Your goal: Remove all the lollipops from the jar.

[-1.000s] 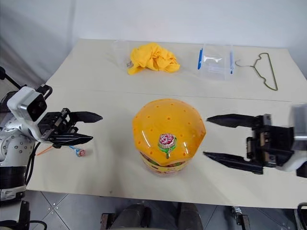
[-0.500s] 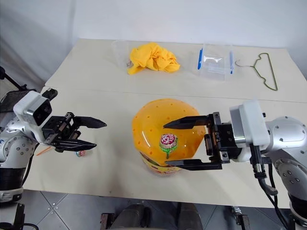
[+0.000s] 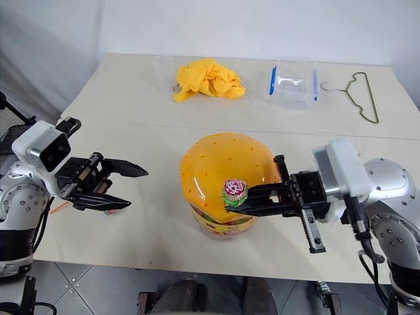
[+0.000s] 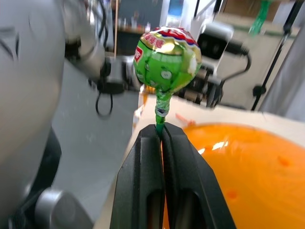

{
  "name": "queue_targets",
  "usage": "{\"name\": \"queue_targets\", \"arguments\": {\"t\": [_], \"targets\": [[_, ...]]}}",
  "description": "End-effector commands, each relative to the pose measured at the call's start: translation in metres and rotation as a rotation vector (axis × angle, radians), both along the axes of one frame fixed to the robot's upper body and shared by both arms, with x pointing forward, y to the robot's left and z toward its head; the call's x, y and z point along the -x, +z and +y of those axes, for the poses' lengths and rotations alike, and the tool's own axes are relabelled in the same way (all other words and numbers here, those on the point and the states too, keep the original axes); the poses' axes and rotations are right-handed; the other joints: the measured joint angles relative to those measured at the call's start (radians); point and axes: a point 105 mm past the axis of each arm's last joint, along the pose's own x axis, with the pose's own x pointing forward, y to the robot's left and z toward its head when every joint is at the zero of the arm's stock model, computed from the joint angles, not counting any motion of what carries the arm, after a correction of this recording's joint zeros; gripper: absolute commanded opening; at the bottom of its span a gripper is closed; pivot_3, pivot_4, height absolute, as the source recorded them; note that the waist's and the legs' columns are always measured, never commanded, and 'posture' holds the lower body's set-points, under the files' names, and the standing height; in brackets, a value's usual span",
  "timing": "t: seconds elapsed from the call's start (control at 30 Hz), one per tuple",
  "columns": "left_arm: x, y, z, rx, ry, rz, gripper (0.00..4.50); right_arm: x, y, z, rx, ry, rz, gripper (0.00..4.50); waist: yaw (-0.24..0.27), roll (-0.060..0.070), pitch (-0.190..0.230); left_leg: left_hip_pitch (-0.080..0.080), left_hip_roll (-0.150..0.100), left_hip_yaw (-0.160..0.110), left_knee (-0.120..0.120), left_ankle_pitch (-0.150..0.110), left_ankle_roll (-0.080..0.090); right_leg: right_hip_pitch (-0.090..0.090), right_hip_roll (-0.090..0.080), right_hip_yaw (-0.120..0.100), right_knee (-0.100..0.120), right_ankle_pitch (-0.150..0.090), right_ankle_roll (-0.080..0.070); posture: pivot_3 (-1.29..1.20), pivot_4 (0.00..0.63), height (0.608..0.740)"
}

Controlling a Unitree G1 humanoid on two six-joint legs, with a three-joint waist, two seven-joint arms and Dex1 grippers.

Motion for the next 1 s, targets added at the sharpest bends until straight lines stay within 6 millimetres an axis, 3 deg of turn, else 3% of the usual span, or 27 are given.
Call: {"name": "queue_targets", "arguments": {"t": [0.03, 0.23, 0.37, 0.47, 0.6, 0.7, 0.77, 0.83, 1.0], "targets": [[0.008, 0.009, 0.002, 0.029, -0.026, -0.042, 2.9, 0.009, 0.017, -0.01, -0.068, -0.014, 0.016, 0.04, 0.001, 0.0, 0.0, 0.0, 0.0, 0.0, 0.0, 0.0, 0.0, 0.0, 0.0, 0.0, 0.0, 0.0, 0.0, 0.0, 0.15, 0.74], [-0.004, 0.001, 0.0, 0.041, 0.018, -0.079, 2.9, -0.016, 0.048, -0.051, -0.226, -0.329, 0.038, 0.04, 0.002, 0.0, 0.0, -0.001, 0.0, 0.0, 0.0, 0.0, 0.0, 0.0, 0.0, -0.001, -0.001, 0.0, 0.0, 0.0, 0.15, 0.74], [-0.001, 0.003, -0.004, 0.055, 0.017, -0.11, 2.9, -0.045, 0.056, -0.132, -0.274, -0.713, 0.059, 0.04, 0.005, 0.0, 0.0, -0.002, -0.001, -0.001, 0.001, 0.0, 0.0, 0.0, 0.0, -0.001, -0.001, 0.0, 0.0, 0.0, 0.15, 0.74], [-0.001, 0.002, -0.004, 0.045, 0.028, -0.129, 2.9, -0.058, 0.009, -0.191, 0.004, -1.027, 0.07, 0.04, 0.008, -0.001, 0.0, -0.006, -0.002, -0.001, 0.001, 0.0, 0.002, -0.001, 0.001, -0.001, -0.001, 0.0, 0.0, 0.0, 0.15, 0.74], [0.001, 0.0, -0.005, 0.036, 0.042, -0.162, 2.9, -0.064, -0.052, -0.245, 0.307, -1.302, 0.142, 0.04, -0.001, 0.001, -0.001, -0.007, -0.003, 0.003, 0.001, 0.001, 0.004, -0.004, 0.001, -0.001, -0.001, 0.001, 0.003, 0.0, 0.15, 0.74], [0.007, 0.002, -0.004, 0.042, 0.051, -0.161, 2.9, -0.062, -0.086, -0.279, 0.492, -1.471, 0.183, 0.04, -0.009, 0.001, -0.001, -0.006, -0.003, 0.006, 0.001, 0.001, 0.005, -0.004, 0.001, 0.001, -0.001, 0.002, 0.004, 0.0, 0.15, 0.74], [0.011, 0.001, -0.003, 0.031, 0.058, -0.151, 2.9, -0.06, -0.102, -0.294, 0.587, -1.539, 0.203, 0.04, -0.012, 0.001, -0.001, -0.005, -0.003, 0.006, 0.001, 0.001, 0.005, -0.004, 0.001, 0.002, 0.0, 0.002, 0.004, 0.0, 0.15, 0.74], [0.014, 0.001, -0.001, 0.024, 0.062, -0.14, 2.9, -0.057, -0.11, -0.295, 0.59, -1.527, 0.231, 0.04, -0.013, 0.003, -0.001, -0.005, -0.002, 0.006, 0.001, 0.001, 0.005, -0.004, 0.001, 0.002, 0.0, 0.002, 0.004, 0.0, 0.15, 0.74], [0.016, 0.032, -0.005, 0.152, 0.079, -0.155, 2.9, -0.047, -0.127, -0.297, 0.626, -1.477, 0.3, 0.04, -0.006, 0.004, 0.0, -0.005, -0.003, 0.005, 0.002, 0.001, 0.005, -0.003, 0.0, 0.002, -0.001, 0.002, 0.004, 0.0, 0.15, 0.74]]}}
